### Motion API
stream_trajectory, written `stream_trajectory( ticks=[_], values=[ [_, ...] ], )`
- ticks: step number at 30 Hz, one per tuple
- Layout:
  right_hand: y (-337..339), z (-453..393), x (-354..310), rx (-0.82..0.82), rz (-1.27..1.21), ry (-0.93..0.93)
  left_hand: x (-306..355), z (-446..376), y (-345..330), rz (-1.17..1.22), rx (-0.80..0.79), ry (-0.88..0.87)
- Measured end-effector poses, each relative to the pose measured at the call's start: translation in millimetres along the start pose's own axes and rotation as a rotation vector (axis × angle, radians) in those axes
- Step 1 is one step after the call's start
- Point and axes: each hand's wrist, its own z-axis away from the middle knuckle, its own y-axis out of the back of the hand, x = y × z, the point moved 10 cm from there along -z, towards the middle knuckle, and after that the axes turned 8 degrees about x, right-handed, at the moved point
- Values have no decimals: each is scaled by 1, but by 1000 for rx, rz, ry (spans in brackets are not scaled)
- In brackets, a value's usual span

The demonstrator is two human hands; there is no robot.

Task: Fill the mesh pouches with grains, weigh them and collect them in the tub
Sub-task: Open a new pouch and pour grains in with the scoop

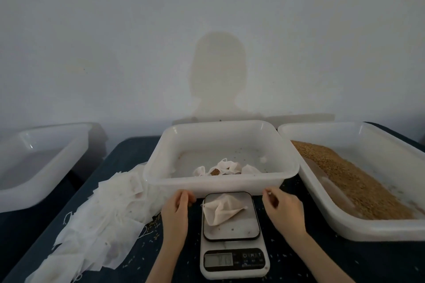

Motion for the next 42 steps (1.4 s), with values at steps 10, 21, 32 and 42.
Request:
stream_trajectory(
  ticks=[10, 21, 32, 42],
  values=[
    [-18, 6, 29, -87, -44, -125, -24, 1, -5, -100, -14, 98],
    [-24, 9, 48, -124, -175, -302, -33, -1, 0, -33, 10, 174],
    [-25, 11, 49, -135, -168, -320, -33, 0, -1, -42, -16, 149],
    [-23, 11, 45, -138, -166, -335, -31, 0, 0, -43, -12, 138]
  ],
)
